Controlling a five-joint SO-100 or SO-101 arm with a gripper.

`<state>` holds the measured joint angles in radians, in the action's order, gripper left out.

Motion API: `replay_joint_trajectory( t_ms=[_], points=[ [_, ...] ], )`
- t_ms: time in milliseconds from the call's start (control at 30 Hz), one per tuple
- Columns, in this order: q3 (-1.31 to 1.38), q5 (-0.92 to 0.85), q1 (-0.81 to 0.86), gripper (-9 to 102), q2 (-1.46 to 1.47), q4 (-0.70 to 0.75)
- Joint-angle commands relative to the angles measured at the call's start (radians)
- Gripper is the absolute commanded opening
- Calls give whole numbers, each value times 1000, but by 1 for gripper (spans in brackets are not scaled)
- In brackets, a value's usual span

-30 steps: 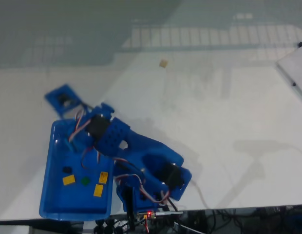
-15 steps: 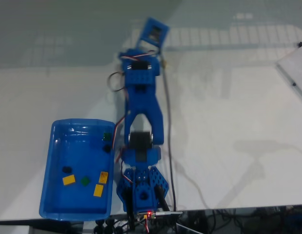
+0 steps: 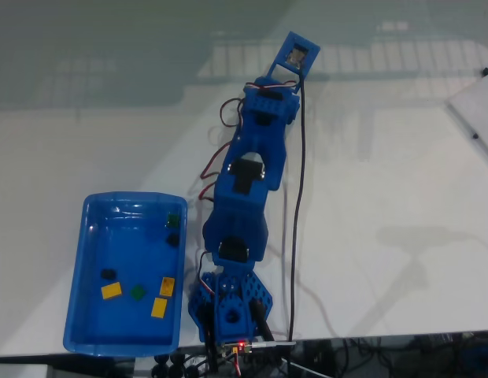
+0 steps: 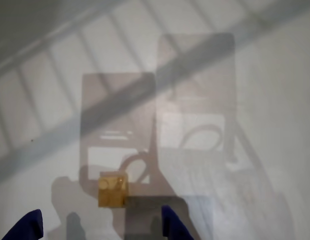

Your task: Pick up all the lego then put into the bin

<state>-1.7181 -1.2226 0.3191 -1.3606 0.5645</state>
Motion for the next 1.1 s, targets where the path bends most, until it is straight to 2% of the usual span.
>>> replay_joint_trajectory(
  t_ms=[0, 367, 733, 1067],
  points=[
    [81, -25, -11, 31, 23, -15],
    [161, -40, -21, 31, 152, -25],
    [186, -81, -32, 20, 198, -18],
    [186, -121, -37, 20, 221, -18]
  ],
)
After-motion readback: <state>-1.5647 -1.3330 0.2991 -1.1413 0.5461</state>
